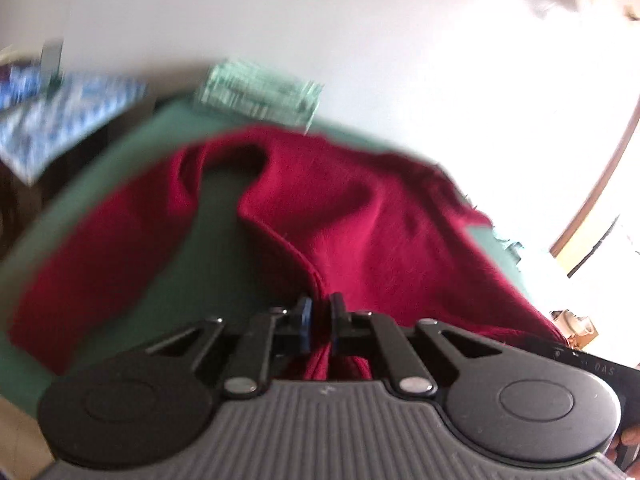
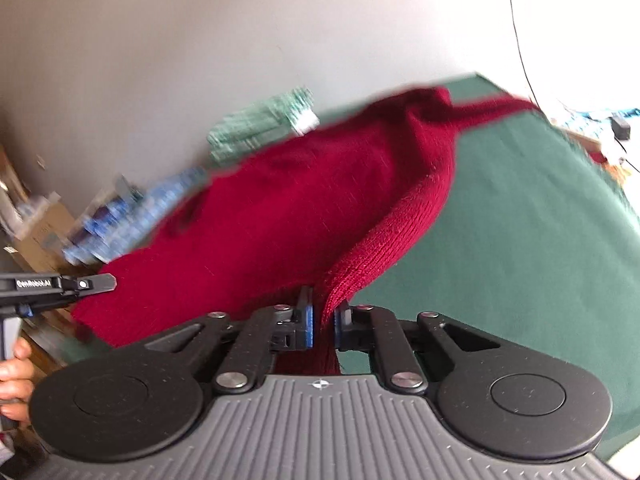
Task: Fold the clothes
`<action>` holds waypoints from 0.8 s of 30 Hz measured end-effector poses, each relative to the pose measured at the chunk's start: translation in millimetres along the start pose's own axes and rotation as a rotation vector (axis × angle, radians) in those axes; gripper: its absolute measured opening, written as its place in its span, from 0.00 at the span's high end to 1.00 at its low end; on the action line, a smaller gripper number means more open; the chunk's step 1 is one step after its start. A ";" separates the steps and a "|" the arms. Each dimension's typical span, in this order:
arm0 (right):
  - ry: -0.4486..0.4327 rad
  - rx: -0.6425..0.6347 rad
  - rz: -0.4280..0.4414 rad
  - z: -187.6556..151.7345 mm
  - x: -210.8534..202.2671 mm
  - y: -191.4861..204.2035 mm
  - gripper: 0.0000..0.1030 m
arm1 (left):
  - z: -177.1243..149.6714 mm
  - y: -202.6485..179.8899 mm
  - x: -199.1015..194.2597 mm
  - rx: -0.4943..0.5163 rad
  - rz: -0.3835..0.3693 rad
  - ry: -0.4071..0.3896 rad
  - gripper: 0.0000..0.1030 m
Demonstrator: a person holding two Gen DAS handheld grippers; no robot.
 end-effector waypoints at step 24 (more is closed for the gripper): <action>0.193 0.014 -0.111 -46.6 -37.9 -18.8 0.67 | -53.0 25.9 7.9 0.045 0.115 0.170 0.33</action>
Point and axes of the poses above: each gripper's, at about its wrist camera, not at the fingertips, and x roughly the way its jaws point, y to its left, z to its top, the point moved 2 cm from there along x, roughly the way its jaws point, and after that the axes turned 12 degrees about x, right-handed, at the moved point
